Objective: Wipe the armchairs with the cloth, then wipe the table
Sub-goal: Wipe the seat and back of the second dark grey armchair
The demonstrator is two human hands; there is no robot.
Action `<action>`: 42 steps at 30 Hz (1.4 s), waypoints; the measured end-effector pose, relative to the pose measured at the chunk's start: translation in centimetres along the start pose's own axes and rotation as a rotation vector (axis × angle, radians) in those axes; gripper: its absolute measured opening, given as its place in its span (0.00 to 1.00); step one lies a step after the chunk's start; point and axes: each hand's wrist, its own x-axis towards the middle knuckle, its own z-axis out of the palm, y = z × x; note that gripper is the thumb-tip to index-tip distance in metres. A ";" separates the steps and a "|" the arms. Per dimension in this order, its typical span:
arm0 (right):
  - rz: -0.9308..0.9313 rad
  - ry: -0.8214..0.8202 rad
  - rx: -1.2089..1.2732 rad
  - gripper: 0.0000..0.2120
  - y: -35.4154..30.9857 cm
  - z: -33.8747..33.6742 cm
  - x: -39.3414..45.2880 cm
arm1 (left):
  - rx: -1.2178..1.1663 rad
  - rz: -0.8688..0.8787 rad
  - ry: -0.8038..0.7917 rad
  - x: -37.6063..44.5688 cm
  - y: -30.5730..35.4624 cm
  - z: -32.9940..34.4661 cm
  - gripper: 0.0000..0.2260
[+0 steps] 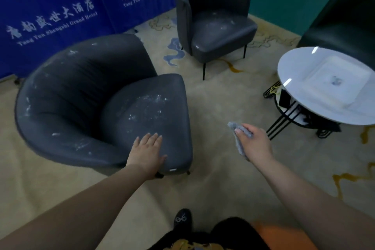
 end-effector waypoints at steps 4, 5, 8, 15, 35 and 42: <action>-0.015 0.000 0.010 0.10 -1.1 -0.3 5.7 | -0.004 -0.011 -0.008 5.3 0.8 -1.5 0.31; -0.019 -0.011 0.017 0.10 -1.3 -0.3 7.4 | -0.015 -0.024 -0.011 6.6 1.1 -1.8 0.31; -0.028 -0.069 0.013 0.11 -1.8 -0.2 13.3 | -0.046 -0.070 -0.010 10.5 1.8 -2.0 0.31; -0.176 -0.339 -0.080 0.11 -4.7 1.3 27.3 | -0.085 -0.313 -0.046 16.8 3.8 -2.3 0.31; -0.539 -0.848 -0.222 0.10 -18.4 19.0 40.9 | -0.380 -0.911 -0.093 21.3 -0.3 -0.1 0.31; -0.623 -1.081 -0.294 0.09 -21.4 25.3 43.6 | -0.483 -1.156 -0.083 24.2 -0.5 0.6 0.31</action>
